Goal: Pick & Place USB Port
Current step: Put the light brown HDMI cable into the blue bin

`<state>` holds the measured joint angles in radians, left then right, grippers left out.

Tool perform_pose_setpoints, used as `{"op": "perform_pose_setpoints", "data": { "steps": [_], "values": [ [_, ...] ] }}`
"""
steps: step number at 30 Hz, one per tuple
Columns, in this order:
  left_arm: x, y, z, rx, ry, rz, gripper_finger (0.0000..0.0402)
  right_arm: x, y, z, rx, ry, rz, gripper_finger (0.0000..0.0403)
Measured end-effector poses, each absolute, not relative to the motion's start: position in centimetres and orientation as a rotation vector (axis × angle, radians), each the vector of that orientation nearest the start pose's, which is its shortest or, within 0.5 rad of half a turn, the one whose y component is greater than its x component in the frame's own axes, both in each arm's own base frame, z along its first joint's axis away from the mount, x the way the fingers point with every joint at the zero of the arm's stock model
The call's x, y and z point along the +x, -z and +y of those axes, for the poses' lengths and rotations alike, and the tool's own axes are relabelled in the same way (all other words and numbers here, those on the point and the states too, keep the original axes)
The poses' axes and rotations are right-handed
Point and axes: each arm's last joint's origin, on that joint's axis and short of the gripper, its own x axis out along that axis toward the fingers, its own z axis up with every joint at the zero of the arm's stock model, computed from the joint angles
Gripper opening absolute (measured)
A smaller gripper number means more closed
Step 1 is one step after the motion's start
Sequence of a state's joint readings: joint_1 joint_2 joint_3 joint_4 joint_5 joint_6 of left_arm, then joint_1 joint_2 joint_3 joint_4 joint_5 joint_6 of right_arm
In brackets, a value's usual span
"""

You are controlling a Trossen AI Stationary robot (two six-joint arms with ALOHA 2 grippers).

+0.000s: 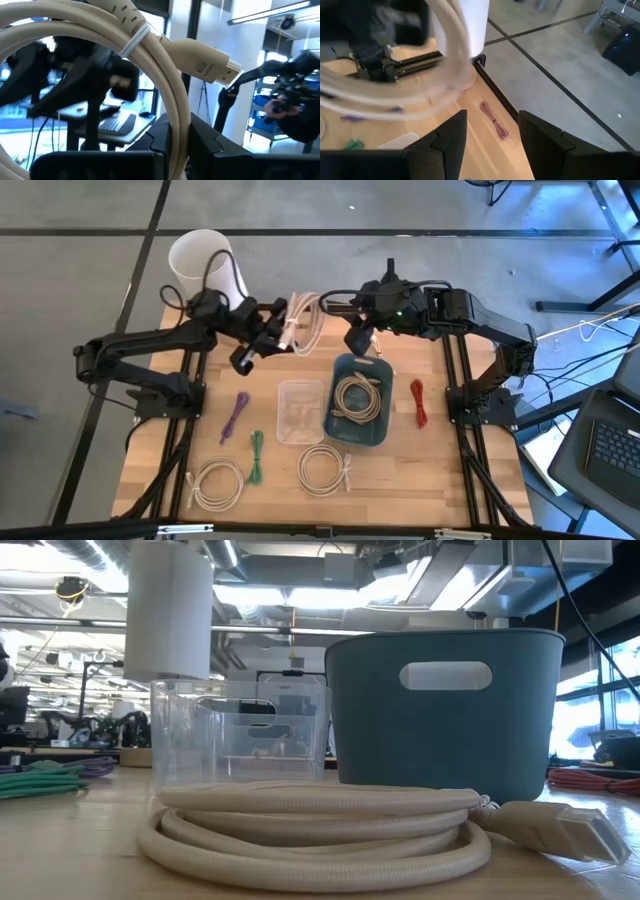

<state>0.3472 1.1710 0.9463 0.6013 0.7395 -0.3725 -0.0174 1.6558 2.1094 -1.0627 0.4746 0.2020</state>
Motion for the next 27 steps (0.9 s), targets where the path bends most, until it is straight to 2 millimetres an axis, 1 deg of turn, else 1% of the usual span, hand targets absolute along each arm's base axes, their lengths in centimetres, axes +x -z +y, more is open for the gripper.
{"op": "perform_pose_setpoints", "data": {
  "steps": [4,9,16,19,24,27],
  "values": [
    [25.2,-37.7,7.5,-0.169,0.431,-0.252,0.0031,31.5,-47.6,-1.8,0.070,0.505,0.523,0.0181],
    [25.8,-37.6,7.6,-0.168,0.503,-0.290,0.0031,31.7,-47.9,-1.8,0.076,0.502,0.491,0.0181],
    [26.9,-37.2,7.5,-0.182,0.558,-0.343,0.0031,33.1,-47.7,-1.8,0.033,0.486,0.452,0.0181],
    [27.1,-37.7,7.5,-0.182,0.601,-0.362,0.0031,33.9,-47.2,-1.8,0.015,0.481,0.458,0.0181],
    [28.3,-38.8,7.2,-0.158,0.688,-0.349,0.0031,35.3,-46.4,-2.0,0.014,0.480,0.461,0.0181],
    [29.0,-39.1,7.2,-0.159,0.737,-0.326,0.0031,35.7,-46.0,-2.0,0.013,0.477,0.469,0.0167]
  ]
}}
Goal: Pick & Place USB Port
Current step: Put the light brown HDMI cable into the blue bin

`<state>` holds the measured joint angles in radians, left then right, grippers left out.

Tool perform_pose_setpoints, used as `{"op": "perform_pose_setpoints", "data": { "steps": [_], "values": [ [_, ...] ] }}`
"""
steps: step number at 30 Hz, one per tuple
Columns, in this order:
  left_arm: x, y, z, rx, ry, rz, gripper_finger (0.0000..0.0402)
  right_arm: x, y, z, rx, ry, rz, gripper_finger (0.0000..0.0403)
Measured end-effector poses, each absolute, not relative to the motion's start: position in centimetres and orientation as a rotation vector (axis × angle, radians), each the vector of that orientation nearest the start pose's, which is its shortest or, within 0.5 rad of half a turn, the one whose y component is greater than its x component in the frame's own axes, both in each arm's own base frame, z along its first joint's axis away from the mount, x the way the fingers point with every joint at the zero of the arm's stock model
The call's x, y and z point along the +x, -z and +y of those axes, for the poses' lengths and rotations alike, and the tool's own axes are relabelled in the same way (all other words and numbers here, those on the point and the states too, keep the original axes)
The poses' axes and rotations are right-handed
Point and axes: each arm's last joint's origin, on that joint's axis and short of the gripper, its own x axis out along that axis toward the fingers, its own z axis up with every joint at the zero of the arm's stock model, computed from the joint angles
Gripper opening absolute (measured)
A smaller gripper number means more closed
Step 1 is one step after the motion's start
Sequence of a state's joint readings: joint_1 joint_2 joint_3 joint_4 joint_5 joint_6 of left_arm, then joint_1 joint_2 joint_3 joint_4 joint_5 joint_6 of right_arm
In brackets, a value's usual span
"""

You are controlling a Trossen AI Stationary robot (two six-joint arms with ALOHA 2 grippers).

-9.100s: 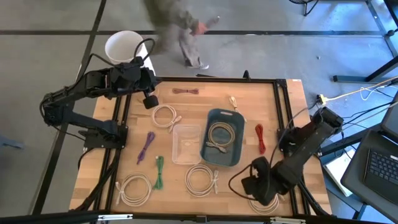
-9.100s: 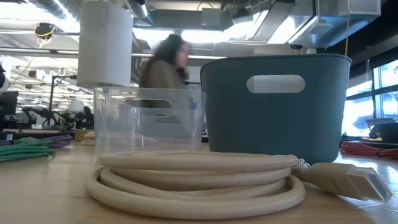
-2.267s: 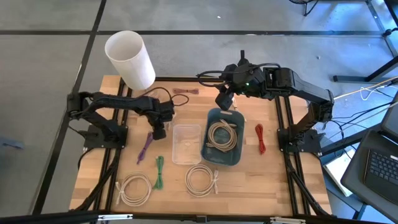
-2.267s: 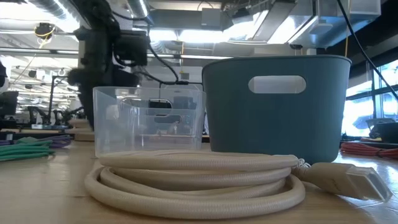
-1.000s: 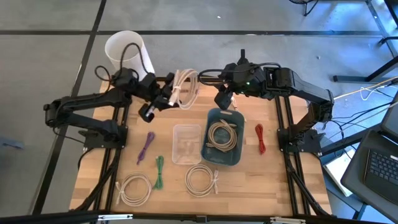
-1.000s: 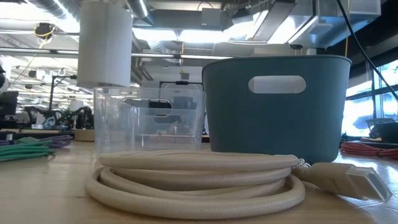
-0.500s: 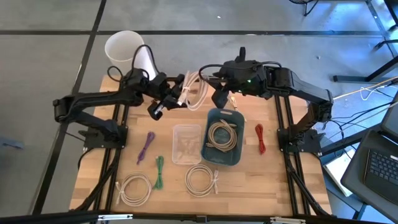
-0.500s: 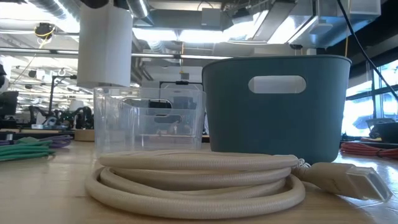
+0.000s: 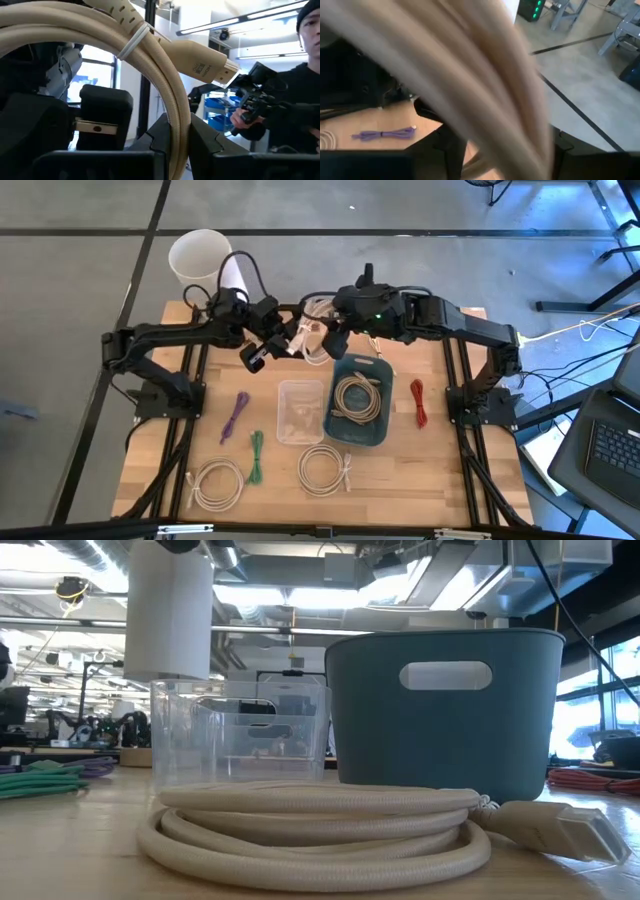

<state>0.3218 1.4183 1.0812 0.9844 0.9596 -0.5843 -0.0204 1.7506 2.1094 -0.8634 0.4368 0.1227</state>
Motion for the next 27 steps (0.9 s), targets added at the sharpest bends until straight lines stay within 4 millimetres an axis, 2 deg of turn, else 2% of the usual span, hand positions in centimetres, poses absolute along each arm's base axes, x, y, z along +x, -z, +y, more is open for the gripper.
{"op": "perform_pose_setpoints", "data": {
  "steps": [2,4,6,7,13,19,22,25,27],
  "values": [
    [29.3,-39.0,7.3,-0.167,0.751,-0.312,0.0031,35.9,-45.8,-1.9,0.011,0.477,0.476,0.0135],
    [29.4,-38.8,7.4,-0.194,0.754,-0.292,0.0034,35.9,-45.7,-1.9,0.012,0.478,0.481,0.0079],
    [29.4,-38.6,7.7,-0.208,0.763,-0.266,0.0053,35.9,-45.7,-2.0,0.015,0.479,0.482,0.0026],
    [29.4,-38.6,7.7,-0.215,0.767,-0.257,0.0066,35.9,-45.8,-2.0,0.012,0.485,0.482,0.0019],
    [29.4,-38.6,7.7,-0.234,0.767,-0.250,0.0141,35.2,-45.6,-2.1,-0.045,0.551,0.538,0.0013],
    [29.7,-38.0,8.4,-0.291,0.704,-0.203,0.0197,31.5,-47.9,-2.0,-0.039,0.637,0.633,0.0012],
    [29.7,-37.9,8.8,-0.284,0.682,-0.189,0.0220,29.9,-49.4,-1.6,-0.031,0.640,0.630,0.0012],
    [29.7,-37.6,8.8,-0.271,0.705,-0.156,0.0236,28.5,-50.0,-1.3,-0.036,0.650,0.602,0.0012],
    [29.6,-37.5,8.9,-0.242,0.722,-0.151,0.0242,27.3,-50.7,-1.4,0.017,0.658,0.571,0.0011]
  ]
}}
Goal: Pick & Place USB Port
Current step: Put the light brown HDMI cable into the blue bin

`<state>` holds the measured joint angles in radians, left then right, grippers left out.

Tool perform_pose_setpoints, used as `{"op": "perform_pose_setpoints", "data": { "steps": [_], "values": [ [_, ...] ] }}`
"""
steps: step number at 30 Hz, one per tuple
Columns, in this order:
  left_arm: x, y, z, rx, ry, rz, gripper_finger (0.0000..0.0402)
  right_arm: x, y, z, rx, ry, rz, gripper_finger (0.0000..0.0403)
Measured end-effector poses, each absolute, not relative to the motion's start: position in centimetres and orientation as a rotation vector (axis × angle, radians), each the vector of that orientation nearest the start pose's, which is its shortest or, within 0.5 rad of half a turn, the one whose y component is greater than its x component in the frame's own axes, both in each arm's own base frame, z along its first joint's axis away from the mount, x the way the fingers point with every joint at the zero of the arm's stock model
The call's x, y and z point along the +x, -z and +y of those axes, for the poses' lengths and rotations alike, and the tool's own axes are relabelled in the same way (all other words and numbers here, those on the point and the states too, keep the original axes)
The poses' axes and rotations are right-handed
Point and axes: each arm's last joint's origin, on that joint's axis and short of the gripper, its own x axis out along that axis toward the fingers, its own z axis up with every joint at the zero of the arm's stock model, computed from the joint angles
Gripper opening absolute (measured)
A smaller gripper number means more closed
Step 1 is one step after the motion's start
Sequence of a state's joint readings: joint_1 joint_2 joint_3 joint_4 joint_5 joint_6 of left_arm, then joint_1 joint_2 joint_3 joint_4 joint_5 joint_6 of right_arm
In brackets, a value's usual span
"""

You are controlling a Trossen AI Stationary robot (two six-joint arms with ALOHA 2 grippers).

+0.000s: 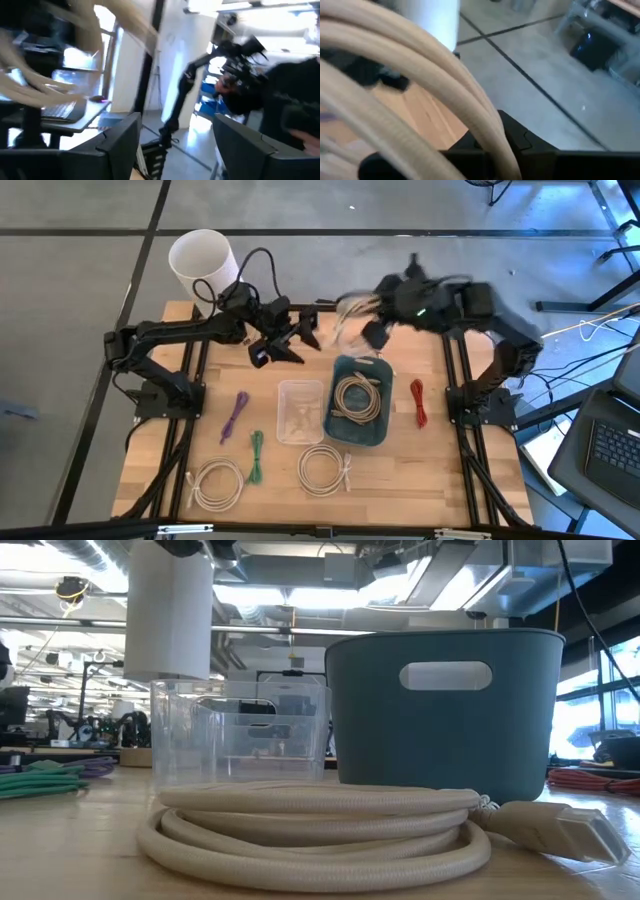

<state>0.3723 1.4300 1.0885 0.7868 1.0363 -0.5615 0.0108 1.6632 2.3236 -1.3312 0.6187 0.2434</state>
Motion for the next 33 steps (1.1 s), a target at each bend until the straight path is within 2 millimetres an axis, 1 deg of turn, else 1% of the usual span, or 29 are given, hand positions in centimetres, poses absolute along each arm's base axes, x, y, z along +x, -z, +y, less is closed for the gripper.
{"op": "perform_pose_setpoints", "data": {
  "steps": [3,7,8,10,12,16,19,22,25,28,33],
  "values": [
    [29.3,-37.4,9.8,-0.234,0.710,-0.141,0.0242,26.8,-50.3,-1.2,0.118,0.617,0.618,0.0011],
    [28.8,-37.3,11.1,-0.282,0.685,-0.110,0.0237,26.8,-48.8,-0.7,0.285,0.537,0.757,0.0011],
    [28.7,-37.3,11.4,-0.294,0.684,-0.102,0.0235,26.9,-48.3,-0.6,0.320,0.536,0.785,0.0011],
    [28.5,-37.2,11.9,-0.315,0.667,-0.096,0.0233,27.4,-46.7,-0.5,0.356,0.544,0.869,0.0011],
    [28.4,-37.2,12.2,-0.318,0.650,-0.100,0.0232,28.5,-44.7,-0.2,0.381,0.543,0.945,0.0011],
    [28.1,-37.4,12.4,-0.312,0.645,-0.105,0.0231,29.9,-40.2,0.2,0.439,0.521,1.114,0.0011],
    [27.7,-37.9,12.3,-0.297,0.641,-0.120,0.0232,31.2,-36.2,0.5,0.488,0.462,1.205,0.0011],
    [27.3,-38.4,12.1,-0.264,0.640,-0.140,0.0232,31.9,-32.6,0.6,0.515,0.393,1.268,0.0011],
    [26.9,-38.8,12.0,-0.252,0.637,-0.152,0.0229,31.9,-29.2,0.1,0.557,0.381,1.331,0.0011],
    [26.6,-39.1,11.8,-0.241,0.636,-0.162,0.0228,31.4,-26.3,-0.7,0.542,0.417,1.374,0.0011],
    [26.4,-39.3,11.7,-0.237,0.637,-0.166,0.0230,31.0,-22.0,-2.4,0.587,0.431,1.355,0.0011]
  ]
}}
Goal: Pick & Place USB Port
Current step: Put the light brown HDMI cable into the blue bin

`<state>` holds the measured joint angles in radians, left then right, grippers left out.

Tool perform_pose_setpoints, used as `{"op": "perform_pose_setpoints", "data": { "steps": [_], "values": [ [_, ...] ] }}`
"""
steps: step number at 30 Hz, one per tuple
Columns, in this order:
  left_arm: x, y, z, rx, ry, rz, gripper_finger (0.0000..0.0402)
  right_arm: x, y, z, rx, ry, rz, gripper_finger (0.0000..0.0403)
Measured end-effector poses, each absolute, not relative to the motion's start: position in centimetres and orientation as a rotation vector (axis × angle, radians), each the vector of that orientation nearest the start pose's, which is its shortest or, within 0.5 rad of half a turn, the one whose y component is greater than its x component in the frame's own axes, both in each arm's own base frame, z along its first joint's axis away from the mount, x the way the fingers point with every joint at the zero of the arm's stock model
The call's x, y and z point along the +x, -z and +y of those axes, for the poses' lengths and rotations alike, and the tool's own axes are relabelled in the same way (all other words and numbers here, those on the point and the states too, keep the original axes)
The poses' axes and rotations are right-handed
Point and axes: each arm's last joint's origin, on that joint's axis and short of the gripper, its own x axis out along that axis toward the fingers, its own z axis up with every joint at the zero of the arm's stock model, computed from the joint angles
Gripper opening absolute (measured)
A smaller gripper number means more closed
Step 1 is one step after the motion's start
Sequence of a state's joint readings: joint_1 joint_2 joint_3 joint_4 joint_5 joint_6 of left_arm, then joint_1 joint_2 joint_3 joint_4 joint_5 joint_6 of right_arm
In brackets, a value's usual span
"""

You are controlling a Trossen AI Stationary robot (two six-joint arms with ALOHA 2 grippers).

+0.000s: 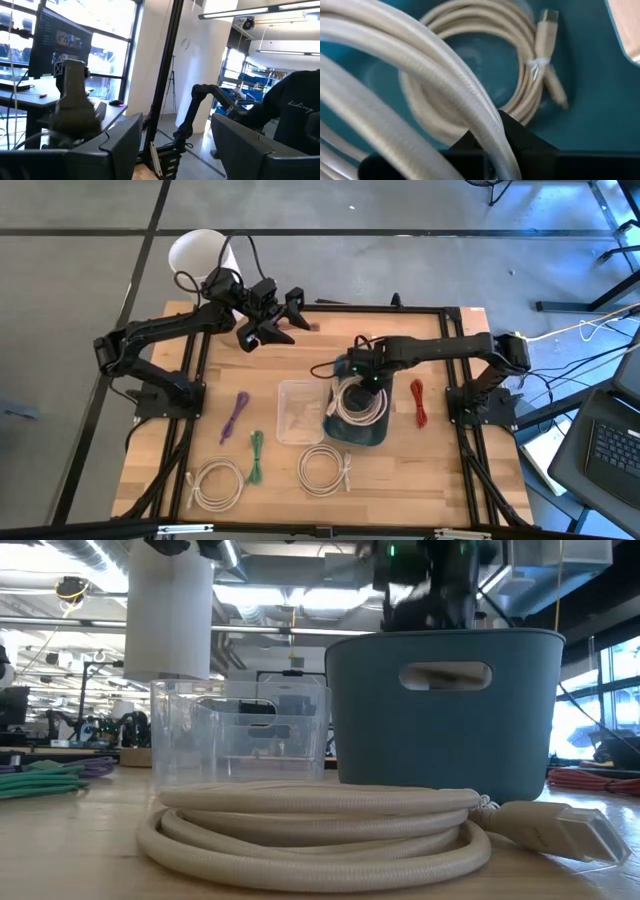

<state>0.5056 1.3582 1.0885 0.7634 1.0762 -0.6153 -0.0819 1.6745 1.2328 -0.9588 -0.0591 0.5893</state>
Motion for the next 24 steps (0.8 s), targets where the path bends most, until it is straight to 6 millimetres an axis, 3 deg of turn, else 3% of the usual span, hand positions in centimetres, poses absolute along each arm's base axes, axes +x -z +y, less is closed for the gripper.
{"op": "perform_pose_setpoints", "data": {
  "steps": [5,10,16,24],
  "values": [
    [26.4,-39.3,11.7,-0.238,0.637,-0.165,0.0230,30.3,-18.7,-3.7,0.589,0.458,1.290,0.0011],
    [26.4,-39.3,11.7,-0.237,0.639,-0.164,0.0230,29.6,-17.4,-4.5,0.534,0.514,1.284,0.0011],
    [26.4,-39.3,11.7,-0.237,0.640,-0.164,0.0230,29.8,-17.7,-4.8,0.533,0.521,1.286,0.0013],
    [26.4,-39.3,11.7,-0.226,0.648,-0.162,0.0230,30.5,-19.2,-4.9,0.520,0.505,1.272,0.0099]
  ]
}}
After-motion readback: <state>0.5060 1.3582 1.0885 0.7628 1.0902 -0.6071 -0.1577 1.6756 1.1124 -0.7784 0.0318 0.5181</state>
